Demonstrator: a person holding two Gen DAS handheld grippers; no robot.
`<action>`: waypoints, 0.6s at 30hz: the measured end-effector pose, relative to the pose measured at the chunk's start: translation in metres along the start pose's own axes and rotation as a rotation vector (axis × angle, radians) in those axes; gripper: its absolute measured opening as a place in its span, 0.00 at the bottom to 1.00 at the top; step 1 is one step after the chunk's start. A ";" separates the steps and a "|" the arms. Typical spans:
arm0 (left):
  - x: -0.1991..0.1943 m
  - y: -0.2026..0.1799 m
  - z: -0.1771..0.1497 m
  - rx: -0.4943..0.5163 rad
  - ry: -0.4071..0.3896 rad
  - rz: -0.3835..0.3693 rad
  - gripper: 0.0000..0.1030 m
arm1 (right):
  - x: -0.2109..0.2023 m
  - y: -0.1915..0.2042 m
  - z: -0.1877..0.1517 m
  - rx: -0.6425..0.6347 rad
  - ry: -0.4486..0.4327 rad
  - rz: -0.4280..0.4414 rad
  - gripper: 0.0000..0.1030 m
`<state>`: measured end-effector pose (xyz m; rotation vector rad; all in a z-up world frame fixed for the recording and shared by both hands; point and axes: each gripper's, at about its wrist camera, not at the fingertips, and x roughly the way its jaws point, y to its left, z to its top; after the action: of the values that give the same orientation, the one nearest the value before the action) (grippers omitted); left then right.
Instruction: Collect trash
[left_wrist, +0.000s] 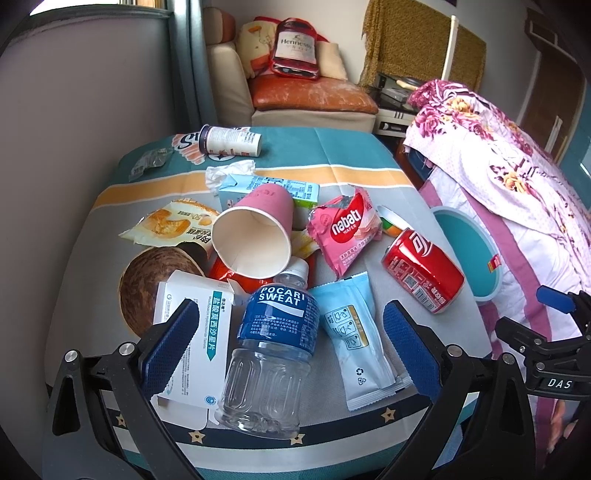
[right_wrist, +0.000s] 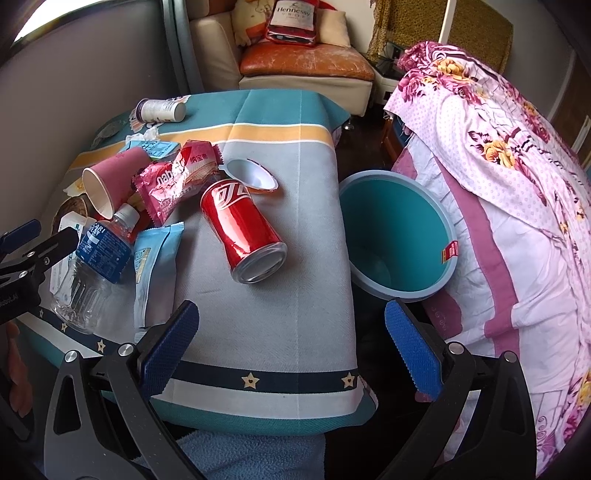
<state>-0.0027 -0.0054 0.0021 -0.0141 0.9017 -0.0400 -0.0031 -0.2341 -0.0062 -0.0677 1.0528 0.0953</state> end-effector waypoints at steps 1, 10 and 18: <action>0.000 0.000 0.000 0.000 0.000 -0.002 0.97 | 0.000 0.000 0.000 0.000 0.000 -0.001 0.94; 0.002 -0.003 -0.008 0.000 0.009 -0.010 0.97 | -0.001 0.001 0.001 -0.004 0.003 -0.004 0.94; 0.001 -0.003 -0.008 -0.001 0.015 -0.014 0.97 | 0.000 0.002 0.001 -0.009 0.008 -0.007 0.94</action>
<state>-0.0084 -0.0086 -0.0034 -0.0211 0.9167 -0.0530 -0.0023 -0.2316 -0.0055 -0.0800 1.0601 0.0940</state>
